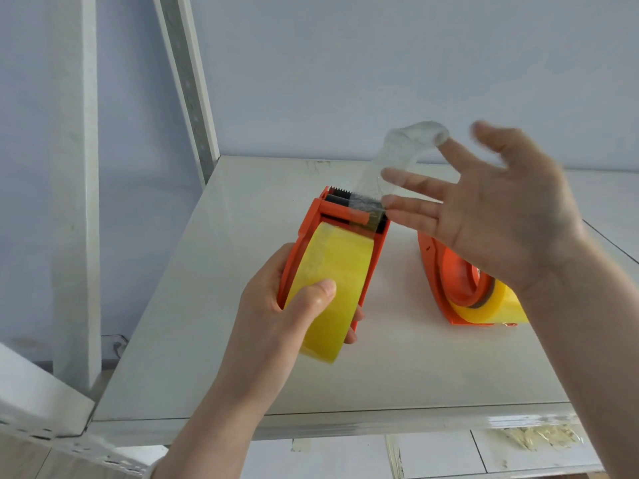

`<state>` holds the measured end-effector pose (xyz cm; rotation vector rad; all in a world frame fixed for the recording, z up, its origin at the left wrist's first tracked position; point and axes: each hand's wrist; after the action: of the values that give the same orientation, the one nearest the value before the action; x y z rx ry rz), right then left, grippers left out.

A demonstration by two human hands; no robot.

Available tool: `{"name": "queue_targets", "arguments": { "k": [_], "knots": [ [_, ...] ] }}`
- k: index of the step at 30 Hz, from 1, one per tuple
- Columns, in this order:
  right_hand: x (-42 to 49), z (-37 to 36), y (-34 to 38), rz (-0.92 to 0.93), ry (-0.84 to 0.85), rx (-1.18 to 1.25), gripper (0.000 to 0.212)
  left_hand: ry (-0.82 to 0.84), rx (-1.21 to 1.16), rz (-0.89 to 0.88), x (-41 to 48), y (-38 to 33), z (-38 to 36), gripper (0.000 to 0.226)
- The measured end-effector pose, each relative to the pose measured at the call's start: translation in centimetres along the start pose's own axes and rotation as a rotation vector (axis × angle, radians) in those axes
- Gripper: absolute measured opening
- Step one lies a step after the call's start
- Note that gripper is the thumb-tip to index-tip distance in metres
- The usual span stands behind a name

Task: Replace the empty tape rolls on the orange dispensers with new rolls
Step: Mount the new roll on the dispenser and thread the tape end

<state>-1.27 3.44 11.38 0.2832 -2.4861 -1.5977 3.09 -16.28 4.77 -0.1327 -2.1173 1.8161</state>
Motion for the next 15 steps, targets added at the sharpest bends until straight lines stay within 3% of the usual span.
{"name": "queue_targets", "arguments": {
  "k": [4, 9, 15],
  "knots": [
    [0.3, -0.5, -1.7, 0.126, -0.128, -0.532, 0.1, 0.006, 0.0, 0.001, -0.1, 0.1, -0.1, 0.031],
    [0.6, -0.5, -3.1, 0.253, -0.294, -0.836, 0.098, 0.003, -0.031, -0.013, -0.1, 0.2, -0.4, 0.03],
    [0.6, -0.3, -3.2, 0.274, -0.335, -1.06, 0.099, 0.012, 0.001, -0.054, -0.4, 0.4, -0.3, 0.036]
  ]
}}
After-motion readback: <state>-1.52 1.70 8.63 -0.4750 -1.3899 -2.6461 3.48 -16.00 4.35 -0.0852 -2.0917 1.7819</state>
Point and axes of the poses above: each hand's wrist, its own x-axis towards the middle knuckle, its own z-axis out of the back of the hand, y = z × x, and after that the axes turned 6 degrees about y, right-handed
